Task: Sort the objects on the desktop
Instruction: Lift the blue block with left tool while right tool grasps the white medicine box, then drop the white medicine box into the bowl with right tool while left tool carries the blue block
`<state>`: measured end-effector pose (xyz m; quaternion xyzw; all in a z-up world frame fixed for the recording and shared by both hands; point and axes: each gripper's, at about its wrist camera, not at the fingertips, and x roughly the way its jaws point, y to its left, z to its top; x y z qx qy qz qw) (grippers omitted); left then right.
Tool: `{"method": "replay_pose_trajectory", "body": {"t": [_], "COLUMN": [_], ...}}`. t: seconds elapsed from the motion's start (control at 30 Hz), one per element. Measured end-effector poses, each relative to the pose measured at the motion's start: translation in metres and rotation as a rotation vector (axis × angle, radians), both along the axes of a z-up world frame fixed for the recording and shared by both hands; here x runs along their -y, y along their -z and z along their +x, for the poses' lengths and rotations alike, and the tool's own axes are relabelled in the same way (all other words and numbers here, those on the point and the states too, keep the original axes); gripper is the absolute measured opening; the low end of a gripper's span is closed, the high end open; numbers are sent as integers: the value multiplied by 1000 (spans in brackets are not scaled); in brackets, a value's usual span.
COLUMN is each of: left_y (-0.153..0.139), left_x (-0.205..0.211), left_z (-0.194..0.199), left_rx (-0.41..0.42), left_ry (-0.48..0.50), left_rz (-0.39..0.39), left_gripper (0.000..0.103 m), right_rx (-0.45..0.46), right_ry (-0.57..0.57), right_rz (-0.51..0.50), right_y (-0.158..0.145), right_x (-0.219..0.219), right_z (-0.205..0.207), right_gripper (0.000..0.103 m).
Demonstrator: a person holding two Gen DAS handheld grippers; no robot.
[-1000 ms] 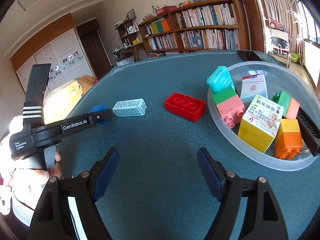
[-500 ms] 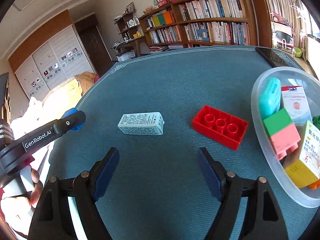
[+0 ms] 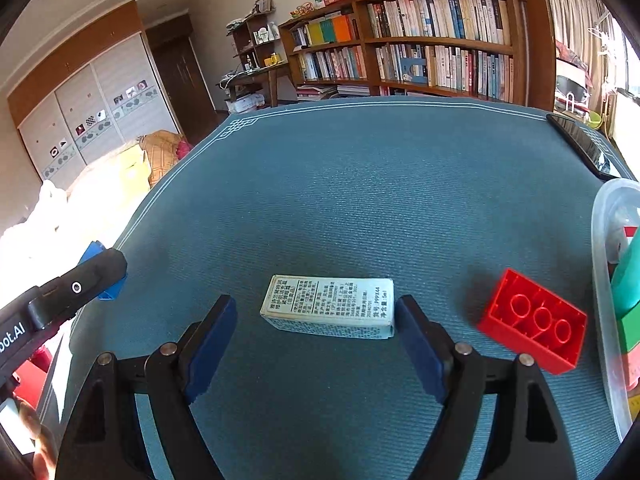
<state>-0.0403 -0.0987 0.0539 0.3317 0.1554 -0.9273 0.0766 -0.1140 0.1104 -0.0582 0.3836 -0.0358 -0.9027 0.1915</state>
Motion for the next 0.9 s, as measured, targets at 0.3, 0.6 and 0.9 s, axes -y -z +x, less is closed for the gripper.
{"method": "replay_pose_trajectory", "body": {"t": [0.3, 0.6, 0.9], "left_y": [8, 10, 11], "left_x": [-6, -21, -41], "left_z": [-1, -2, -1], "left_rx": [27, 34, 38], "left_ry": [23, 61, 125], "left_rz": [13, -18, -30], "left_gripper": [36, 36, 36], "right_rx": [13, -33, -158], "right_ry": [24, 33, 118], "right_rz": [48, 41, 13], "right_y": [2, -9, -45], "right_x": [2, -14, -56], "right_z": [-7, 16, 45], "right_gripper": [71, 71, 71]}}
